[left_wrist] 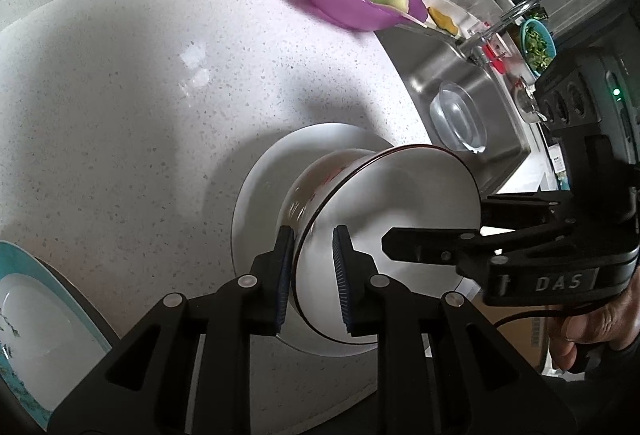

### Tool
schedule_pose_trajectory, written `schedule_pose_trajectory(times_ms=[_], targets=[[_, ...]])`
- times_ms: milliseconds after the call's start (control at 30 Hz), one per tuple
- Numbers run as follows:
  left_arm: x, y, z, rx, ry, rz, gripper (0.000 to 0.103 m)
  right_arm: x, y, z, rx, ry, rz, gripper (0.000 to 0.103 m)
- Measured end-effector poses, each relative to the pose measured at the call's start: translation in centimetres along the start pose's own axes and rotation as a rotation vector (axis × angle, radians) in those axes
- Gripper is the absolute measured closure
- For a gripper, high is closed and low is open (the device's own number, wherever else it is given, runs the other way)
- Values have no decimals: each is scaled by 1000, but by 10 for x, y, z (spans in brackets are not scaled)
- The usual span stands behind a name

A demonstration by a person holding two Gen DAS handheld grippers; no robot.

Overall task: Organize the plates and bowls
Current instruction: 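Lower the white bowl into the nested bowls and open both grippers, then move both grippers to the rim of the stacked white bowls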

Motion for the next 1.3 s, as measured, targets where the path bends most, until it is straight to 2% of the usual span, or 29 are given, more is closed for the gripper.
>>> schedule_pose_trajectory(times_ms=[100, 233, 333, 467, 567, 633, 733, 833, 1033, 1100, 1133, 1200, 1233, 1267, 1300], targets=[[0, 0, 0, 1, -4, -7, 84, 3, 3, -2, -9, -13, -12, 53], [0, 0, 1, -2, -4, -13, 84, 14, 4, -2, -32, -97, -87, 53], [-1, 1, 1, -5, -10, -21, 84, 16, 6, -2, -51, -130, -122, 53], [0, -1, 3, -1, -8, -40, 84, 18, 7, -3, -55, -138, -140, 51], [-1, -1, 2, -6, -12, -46, 84, 19, 6, -3, -53, -113, -144, 45], [1, -1, 4, -2, -4, -52, 79, 22, 6, -5, -51, -121, -145, 45], [3, 0, 2, -12, -4, -64, 75, 23, 7, -8, -67, -91, -136, 34], [2, 0, 2, -17, -6, -60, 67, 19, 9, -12, -80, -99, -129, 34], [0, -1, 1, -19, -2, -43, 61, 15, 5, -9, -78, -110, -134, 34], [-2, -2, 0, -22, -13, -30, 52, 12, 3, -7, -70, -124, -128, 42], [-6, -1, -2, -28, -20, -14, 45, 11, 3, -9, -72, -124, -130, 52], [-11, -1, -4, -36, -8, 23, 38, 9, 1, -8, -72, -147, -146, 61], [-14, -1, -5, -39, -7, 36, 33, 8, 0, -7, -66, -152, -150, 69], [-15, -2, -6, -41, -7, 43, 30, 4, -1, -3, -55, -161, -145, 77], [-15, -2, -7, -42, -6, 43, 29, 2, -3, -3, -55, -160, -139, 79]])
Point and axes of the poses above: each gripper's, at about its wrist camera, not at the fingertips, and z roughly the way its jaws point, x to its left, y to its top, the point moved 3 cm from there along z, roughly the way its jaws point, and after that the axes turned 5 degrees about -y, right-handed, at the moved point
